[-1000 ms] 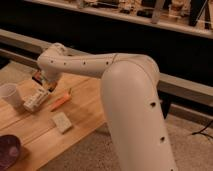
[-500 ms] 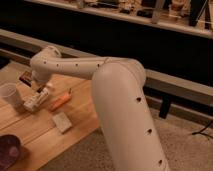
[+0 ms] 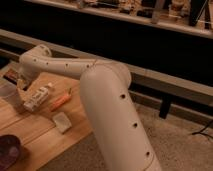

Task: Place the eraser in the ceramic cup

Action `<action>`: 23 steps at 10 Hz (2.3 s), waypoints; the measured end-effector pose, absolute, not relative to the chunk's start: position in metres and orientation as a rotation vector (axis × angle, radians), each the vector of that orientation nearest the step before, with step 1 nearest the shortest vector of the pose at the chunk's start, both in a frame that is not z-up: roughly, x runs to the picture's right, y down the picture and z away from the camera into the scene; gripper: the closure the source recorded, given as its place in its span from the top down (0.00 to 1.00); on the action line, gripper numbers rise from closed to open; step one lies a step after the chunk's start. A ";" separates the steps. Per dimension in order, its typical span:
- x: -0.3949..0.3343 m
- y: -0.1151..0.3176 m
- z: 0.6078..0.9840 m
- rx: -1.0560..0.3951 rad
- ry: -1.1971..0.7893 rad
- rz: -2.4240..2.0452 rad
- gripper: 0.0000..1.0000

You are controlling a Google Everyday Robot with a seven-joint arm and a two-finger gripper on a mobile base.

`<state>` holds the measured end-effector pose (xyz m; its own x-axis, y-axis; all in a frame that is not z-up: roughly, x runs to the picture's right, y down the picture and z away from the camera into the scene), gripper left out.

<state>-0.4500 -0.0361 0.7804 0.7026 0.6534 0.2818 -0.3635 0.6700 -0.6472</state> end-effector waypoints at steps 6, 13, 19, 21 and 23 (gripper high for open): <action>-0.494 -0.054 0.787 -0.602 -0.616 0.540 0.00; -0.526 -0.048 0.785 -0.681 -0.678 0.488 0.00; -0.518 -0.062 0.763 -0.681 -0.714 0.484 0.00; -0.512 -0.057 0.750 -0.686 -0.713 0.498 0.00; -0.503 -0.047 0.740 -0.701 -0.716 0.519 0.00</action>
